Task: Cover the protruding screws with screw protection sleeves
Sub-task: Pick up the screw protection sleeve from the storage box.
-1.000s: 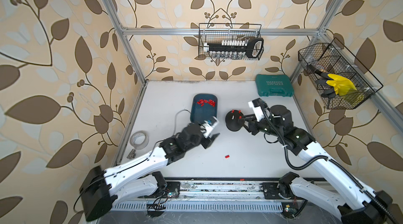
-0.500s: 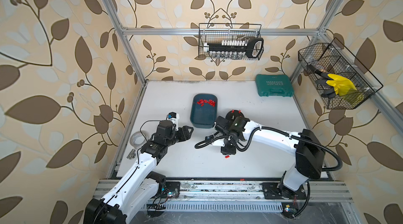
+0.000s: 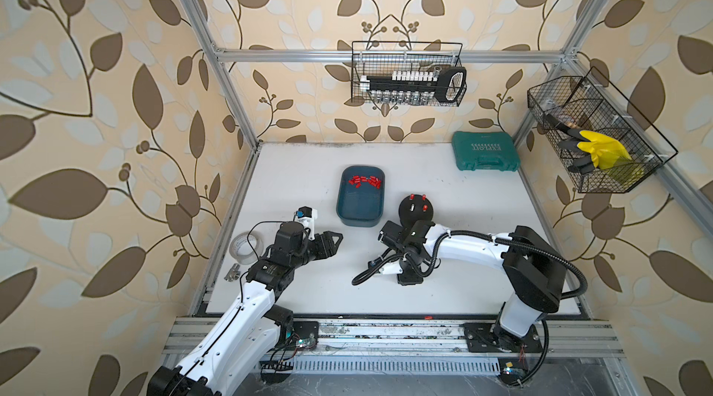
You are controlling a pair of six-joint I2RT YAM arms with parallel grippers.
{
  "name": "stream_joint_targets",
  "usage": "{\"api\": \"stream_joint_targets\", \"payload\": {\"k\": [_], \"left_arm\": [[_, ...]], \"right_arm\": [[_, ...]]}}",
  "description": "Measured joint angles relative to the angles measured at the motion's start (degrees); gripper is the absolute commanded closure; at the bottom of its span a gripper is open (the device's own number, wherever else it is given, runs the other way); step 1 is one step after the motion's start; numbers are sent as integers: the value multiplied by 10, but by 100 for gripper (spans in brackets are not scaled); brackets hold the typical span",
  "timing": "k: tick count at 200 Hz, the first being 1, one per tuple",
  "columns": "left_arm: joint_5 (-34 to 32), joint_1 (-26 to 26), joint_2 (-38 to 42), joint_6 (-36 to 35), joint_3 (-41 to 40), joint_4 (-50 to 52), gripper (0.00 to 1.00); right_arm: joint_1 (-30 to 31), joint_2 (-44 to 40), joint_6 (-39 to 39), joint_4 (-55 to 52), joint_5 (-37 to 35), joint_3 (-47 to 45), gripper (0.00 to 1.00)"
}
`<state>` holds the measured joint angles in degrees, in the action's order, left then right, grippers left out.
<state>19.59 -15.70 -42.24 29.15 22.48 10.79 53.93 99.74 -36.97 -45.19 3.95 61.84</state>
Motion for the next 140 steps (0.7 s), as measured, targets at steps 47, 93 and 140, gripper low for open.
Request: {"api": "stream_joint_targets", "payload": {"k": [47,93,140], "left_arm": [[10,0,-19,-4,-11,-20,36],[15,0,-25,-7,-12,-32,37],[18,0,-25,-7,-12,-36,37]], "right_arm": [[-1,7,-14,52,-21,-9,62],[-1,7,-16,64,-21,-10,68],[-1,7,-9,45,-23,-10,66]]}}
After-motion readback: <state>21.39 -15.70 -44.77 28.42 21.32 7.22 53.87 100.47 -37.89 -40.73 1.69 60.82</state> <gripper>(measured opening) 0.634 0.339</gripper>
